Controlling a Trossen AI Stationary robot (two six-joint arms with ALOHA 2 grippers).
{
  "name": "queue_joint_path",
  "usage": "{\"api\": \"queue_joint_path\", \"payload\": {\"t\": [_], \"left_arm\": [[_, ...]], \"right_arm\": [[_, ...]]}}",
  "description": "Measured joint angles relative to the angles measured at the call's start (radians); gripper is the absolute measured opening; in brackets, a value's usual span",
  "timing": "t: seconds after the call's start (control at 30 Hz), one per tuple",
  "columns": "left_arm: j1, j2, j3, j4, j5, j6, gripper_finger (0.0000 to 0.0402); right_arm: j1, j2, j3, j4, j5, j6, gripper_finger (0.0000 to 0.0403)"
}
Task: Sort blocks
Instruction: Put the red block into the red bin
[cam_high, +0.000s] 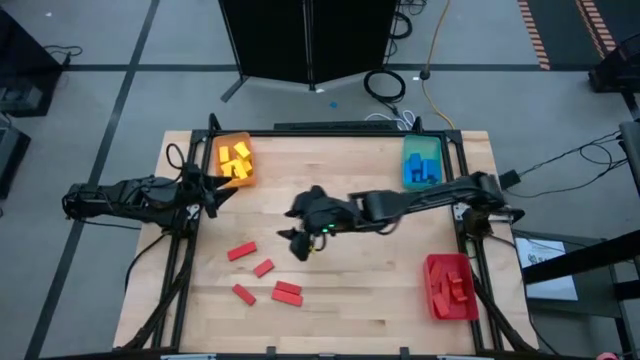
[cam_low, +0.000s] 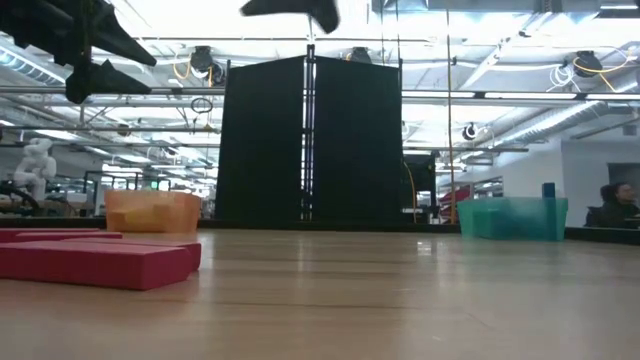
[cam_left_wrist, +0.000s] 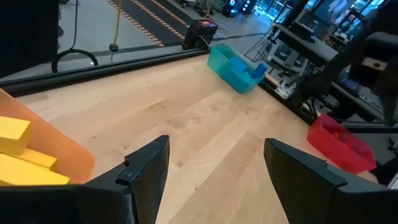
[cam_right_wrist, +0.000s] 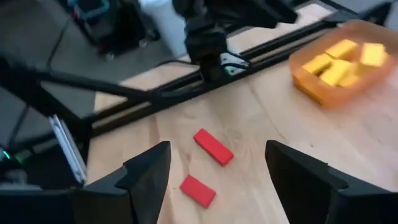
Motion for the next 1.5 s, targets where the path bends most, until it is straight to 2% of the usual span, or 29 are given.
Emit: {"api": "queue_joint_path", "payload": {"t": [0.27, 0.43, 0.53, 0.97, 1.5], "left_arm": [[0.0, 0.0, 0.0, 0.0, 0.005, 0.002, 0.0258], [0.0, 0.0, 0.0, -0.001, 0.005, 0.003, 0.0258], [0.0, 0.0, 0.0, -0.001, 0.005, 0.003, 0.0258], [0.0, 0.0, 0.0, -0.011, 0.005, 0.01, 0.0258], [0.0, 0.0, 0.0, -0.031, 0.005, 0.003, 0.0258]], "right_arm": [[-0.007, 0.263, 0.319, -0.095, -0.088, -0.265, 0.0251], [-0.005, 0.416, 0.506, -0.15, -0.145, -0.357, 0.0251], [-0.001, 0.483, 0.563, -0.157, -0.183, -0.398, 0.0251], [0.02, 0.629, 0.573, -0.159, -0.241, -0.485, 0.0251], [0.002, 0.735, 0.574, -0.122, -0.24, -0.582, 0.0251]]}}
